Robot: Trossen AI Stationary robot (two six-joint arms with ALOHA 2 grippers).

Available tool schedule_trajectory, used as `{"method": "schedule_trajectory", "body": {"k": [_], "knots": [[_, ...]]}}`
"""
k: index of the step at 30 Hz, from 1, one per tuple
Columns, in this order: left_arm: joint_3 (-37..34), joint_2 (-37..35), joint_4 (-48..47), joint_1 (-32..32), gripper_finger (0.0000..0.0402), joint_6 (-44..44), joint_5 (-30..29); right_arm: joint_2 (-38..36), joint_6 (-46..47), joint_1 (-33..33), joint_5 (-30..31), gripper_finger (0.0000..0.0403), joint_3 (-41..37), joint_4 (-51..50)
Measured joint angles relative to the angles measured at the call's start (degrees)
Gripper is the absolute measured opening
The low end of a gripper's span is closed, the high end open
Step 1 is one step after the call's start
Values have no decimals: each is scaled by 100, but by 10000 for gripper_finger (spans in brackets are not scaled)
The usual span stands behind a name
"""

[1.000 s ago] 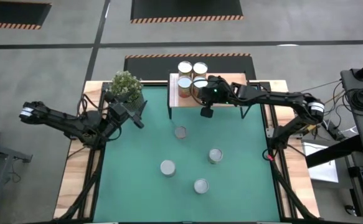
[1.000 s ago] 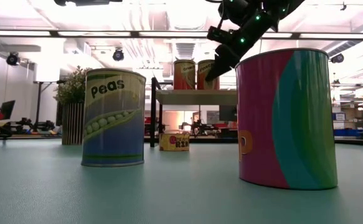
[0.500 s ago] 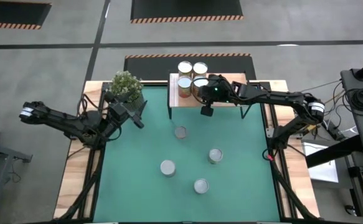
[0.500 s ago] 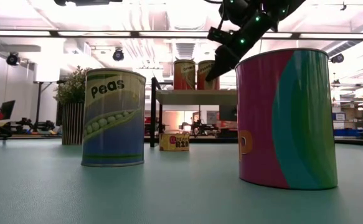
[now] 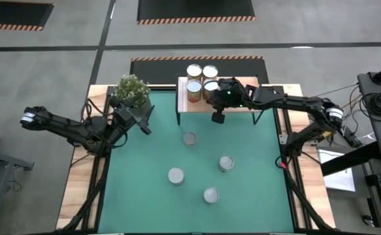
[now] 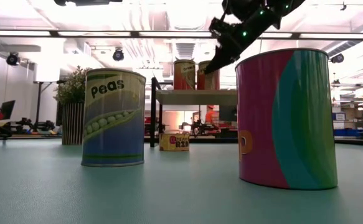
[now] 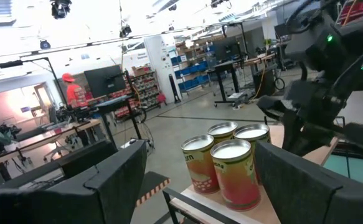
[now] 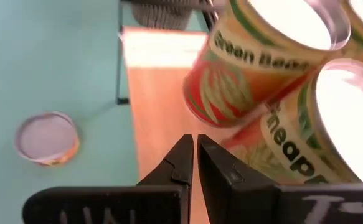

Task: Pick and place cans onto a shelf
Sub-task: Put the canned spaghetti sauce on the shelf

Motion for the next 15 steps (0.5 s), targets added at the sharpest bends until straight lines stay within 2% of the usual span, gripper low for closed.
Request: {"method": "schedule_trajectory", "body": {"k": [5,15], "knots": [[0,0,0,0,279,0,1,-396,245,19,-444,12,6,0],[0,2,0,0,279,0,1,-821,553,-335,-438,12,13,69]]}}
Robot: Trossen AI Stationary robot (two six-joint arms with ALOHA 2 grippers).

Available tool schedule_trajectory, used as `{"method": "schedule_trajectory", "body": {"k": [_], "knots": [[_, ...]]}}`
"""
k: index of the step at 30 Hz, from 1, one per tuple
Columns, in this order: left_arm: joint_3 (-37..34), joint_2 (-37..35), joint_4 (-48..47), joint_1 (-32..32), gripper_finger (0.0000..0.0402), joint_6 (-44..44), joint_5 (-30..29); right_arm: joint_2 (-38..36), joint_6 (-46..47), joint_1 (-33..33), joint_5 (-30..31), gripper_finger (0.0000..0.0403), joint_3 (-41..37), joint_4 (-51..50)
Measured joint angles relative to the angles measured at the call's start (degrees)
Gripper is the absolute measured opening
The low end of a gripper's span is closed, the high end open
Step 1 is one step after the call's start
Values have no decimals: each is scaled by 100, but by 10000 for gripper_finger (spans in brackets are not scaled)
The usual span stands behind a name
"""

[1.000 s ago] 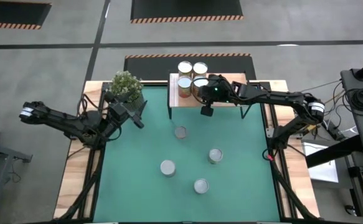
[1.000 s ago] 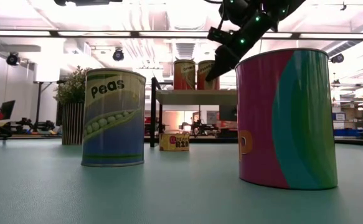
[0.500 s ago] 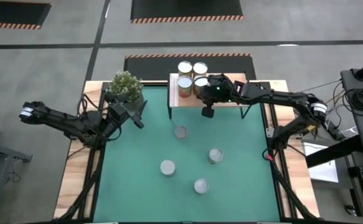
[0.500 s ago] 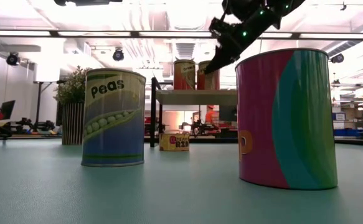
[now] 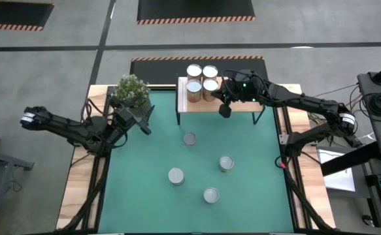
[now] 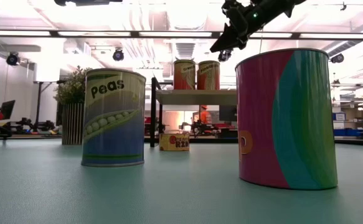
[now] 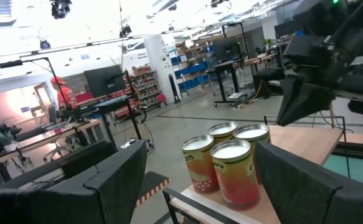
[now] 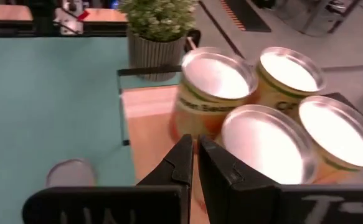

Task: Pick and place cans onto a shelf
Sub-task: Put the canned spaghetti sauce on the shelf

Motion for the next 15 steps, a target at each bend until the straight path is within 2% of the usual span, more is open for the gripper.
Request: {"method": "schedule_trajectory", "body": {"k": [9,15], "knots": [[2,0,0,0,279,0,0,57,-10,-537,62,12,0,1191],[2,0,0,-2,279,2,0,90,-28,-836,64,12,0,1444]]}}
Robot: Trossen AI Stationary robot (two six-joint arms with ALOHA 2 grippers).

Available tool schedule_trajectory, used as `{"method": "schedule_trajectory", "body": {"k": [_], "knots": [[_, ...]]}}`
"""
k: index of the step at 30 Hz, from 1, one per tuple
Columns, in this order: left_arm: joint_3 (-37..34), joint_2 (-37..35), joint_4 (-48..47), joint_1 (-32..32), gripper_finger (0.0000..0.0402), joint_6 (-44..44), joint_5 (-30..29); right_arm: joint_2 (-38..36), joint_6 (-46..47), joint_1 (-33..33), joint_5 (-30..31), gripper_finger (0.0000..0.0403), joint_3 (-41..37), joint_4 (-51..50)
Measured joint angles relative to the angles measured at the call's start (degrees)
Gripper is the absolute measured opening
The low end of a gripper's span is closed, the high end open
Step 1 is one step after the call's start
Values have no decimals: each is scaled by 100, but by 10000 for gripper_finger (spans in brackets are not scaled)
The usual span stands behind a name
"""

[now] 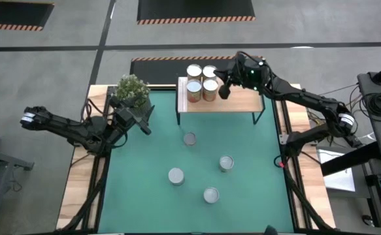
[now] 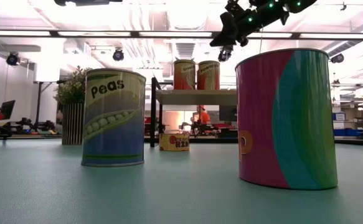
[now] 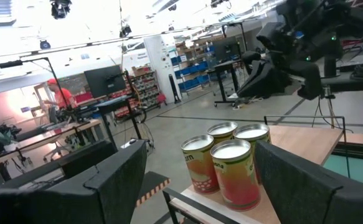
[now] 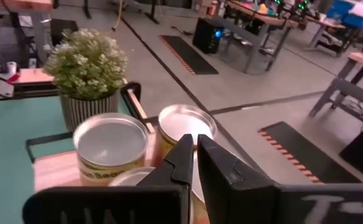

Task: Pick and place cans onto a shelf
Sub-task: Put the canned spaghetti sauce on the shelf

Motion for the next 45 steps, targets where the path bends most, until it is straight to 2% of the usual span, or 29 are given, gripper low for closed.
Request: {"method": "schedule_trajectory", "body": {"k": [7,18,28,36,41,45], "knots": [[0,0,0,1,279,15,0,-299,180,309,-66,12,0,-101],[0,0,0,2,279,-49,0,-1165,408,1921,-10,12,-191,-633],[0,0,-23,0,279,-295,0,-1865,680,3407,1073,12,-1316,-256],[0,14,-136,-9,279,-856,51,-2204,1002,4043,1042,12,-2587,576],[0,145,-145,-9,279,-1079,605,-2230,1422,4378,986,12,-3212,885],[16,268,-137,-7,279,-1051,694,-2225,1686,4608,1047,12,-3529,978]]}}
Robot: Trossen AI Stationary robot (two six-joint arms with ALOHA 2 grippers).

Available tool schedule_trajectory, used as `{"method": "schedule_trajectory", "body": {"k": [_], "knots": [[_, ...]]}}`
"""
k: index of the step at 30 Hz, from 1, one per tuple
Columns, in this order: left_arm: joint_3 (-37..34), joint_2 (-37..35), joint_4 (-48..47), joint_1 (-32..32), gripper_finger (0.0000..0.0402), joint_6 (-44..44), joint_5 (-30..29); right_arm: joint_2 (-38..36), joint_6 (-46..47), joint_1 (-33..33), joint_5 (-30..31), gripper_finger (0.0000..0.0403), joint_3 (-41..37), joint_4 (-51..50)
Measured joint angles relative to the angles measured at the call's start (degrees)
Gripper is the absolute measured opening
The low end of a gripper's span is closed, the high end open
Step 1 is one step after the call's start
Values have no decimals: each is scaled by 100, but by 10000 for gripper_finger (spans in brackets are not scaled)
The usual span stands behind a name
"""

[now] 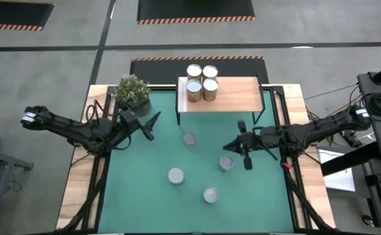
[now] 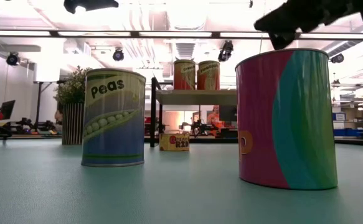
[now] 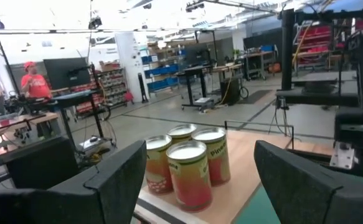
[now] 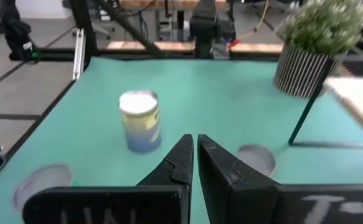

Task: Pick and place cans onto a shelf
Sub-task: Put the canned spaghetti sauce on the shelf

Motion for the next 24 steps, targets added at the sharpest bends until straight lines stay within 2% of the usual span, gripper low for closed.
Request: {"method": "schedule_trajectory", "body": {"k": [7,10,12,14,18,20,24], "knots": [[78,174,3,2,279,75,3,-98,44,75,462,12,-224,-188],[78,265,8,2,279,245,-5,-103,-108,72,877,12,-263,-220],[78,325,6,2,279,365,-130,-118,-125,-5,1361,12,-245,-259],[78,374,4,2,279,448,-633,-144,-140,-161,2074,12,-127,-477],[78,427,-96,-131,279,465,-2293,-173,-848,-624,3555,12,268,-728],[78,420,-95,-136,279,474,-2572,-170,-1276,-809,3767,12,430,-693],[78,368,-53,-123,279,468,-2492,-157,-1735,-1008,3686,12,855,-694]]}}
